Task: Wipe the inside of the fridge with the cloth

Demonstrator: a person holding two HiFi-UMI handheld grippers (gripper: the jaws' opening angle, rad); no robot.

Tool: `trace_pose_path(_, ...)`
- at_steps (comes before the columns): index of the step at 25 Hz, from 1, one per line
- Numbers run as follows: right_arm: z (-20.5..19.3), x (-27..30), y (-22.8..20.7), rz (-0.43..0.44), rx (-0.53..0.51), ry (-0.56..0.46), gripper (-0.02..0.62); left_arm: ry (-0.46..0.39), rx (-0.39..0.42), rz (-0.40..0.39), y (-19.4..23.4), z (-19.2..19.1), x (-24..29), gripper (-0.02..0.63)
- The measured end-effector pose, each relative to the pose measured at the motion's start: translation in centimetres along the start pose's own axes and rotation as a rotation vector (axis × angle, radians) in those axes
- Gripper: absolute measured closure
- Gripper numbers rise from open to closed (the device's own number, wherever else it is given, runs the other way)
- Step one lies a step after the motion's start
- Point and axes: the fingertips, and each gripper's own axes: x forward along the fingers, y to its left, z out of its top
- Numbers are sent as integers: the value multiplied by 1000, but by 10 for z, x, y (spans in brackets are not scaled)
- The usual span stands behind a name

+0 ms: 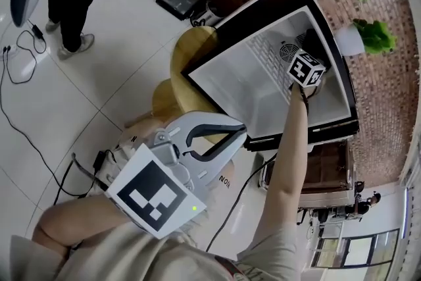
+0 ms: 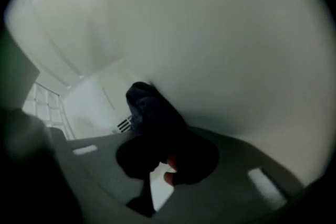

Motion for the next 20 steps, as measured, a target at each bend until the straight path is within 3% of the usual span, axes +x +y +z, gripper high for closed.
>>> trace_pose_path(3, -32, 0, -35, -43, 195, 78, 554, -2, 8, -6, -4, 3, 2, 604)
trace_pose_path(7, -83, -1, -69, -104, 565, 208, 555, -5, 18, -4, -3, 3, 2, 604)
trace_pose_path(10, -99, -9, -75, -161, 759, 209, 555, 4, 15, 0, -3, 0, 5, 604)
trace_pose_path(12, -96, -16, -63, -123, 768, 178, 555, 15, 2, -1, -5, -3, 7, 604)
trace_pose_path(15, -67, -21, -21, 69, 705, 87, 555, 23, -6, 0, -5, -8, 9, 604)
trace_pose_path(20, 21, -28, 43, 345, 446, -25, 555, 22, -2, -8, -5, -10, 11, 604)
